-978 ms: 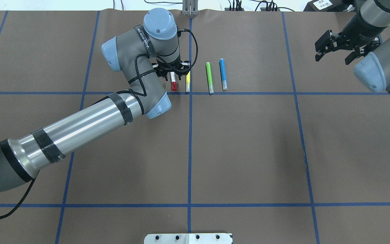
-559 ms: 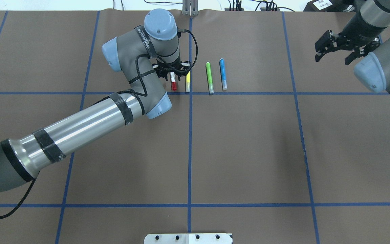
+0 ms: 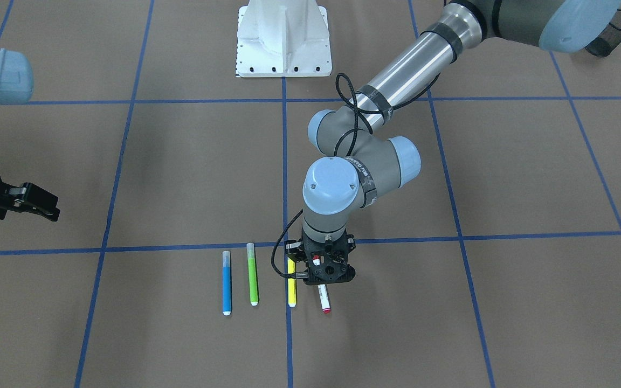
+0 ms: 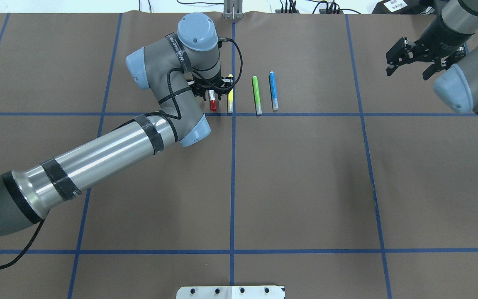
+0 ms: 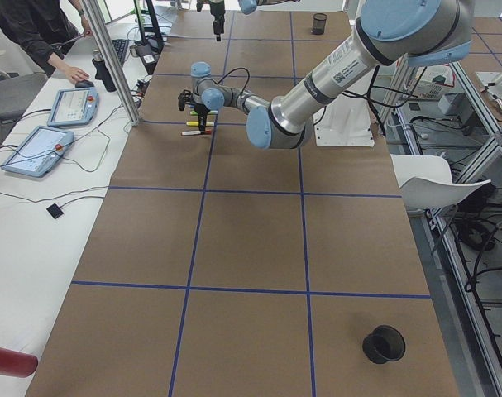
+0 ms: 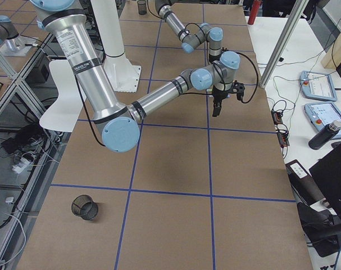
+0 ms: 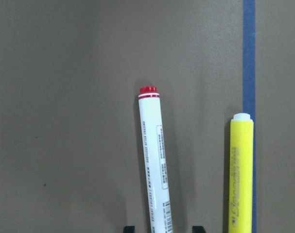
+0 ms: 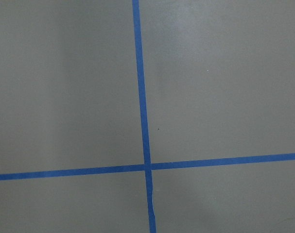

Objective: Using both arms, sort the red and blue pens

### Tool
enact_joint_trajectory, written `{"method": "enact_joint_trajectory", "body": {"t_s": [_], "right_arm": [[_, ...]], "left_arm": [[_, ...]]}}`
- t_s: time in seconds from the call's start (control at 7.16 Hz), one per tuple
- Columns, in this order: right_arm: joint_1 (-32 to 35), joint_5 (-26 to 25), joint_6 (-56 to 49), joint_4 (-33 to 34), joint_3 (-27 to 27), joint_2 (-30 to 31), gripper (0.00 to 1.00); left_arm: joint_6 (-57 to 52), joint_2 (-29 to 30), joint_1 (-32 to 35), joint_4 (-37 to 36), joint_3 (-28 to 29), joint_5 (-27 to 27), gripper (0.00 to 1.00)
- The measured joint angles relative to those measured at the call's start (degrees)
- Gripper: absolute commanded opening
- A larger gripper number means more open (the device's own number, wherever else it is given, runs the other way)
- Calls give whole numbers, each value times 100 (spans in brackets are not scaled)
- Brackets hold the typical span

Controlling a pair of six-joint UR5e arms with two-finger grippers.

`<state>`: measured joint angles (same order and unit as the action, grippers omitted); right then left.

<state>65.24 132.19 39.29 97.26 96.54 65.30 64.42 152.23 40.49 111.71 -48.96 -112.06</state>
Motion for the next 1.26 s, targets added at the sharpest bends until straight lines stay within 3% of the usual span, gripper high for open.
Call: {"method": "enact_joint_trajectory", "body": {"t_s": [0.7, 0.98, 1.12, 1.26], "right_arm": [[6, 0, 0, 3, -3, 3, 100], [12, 0, 0, 1, -3, 7, 100], [24, 0, 0, -2, -3, 8, 100], [37, 0, 0, -3, -3, 11, 100]], "left_arm": [[2, 0, -52, 0, 24, 0, 43], [8, 0, -58, 6, 26, 0, 34], [11, 0, -61, 8, 27, 2, 20], [52, 0, -65, 9, 26, 4, 13]]}}
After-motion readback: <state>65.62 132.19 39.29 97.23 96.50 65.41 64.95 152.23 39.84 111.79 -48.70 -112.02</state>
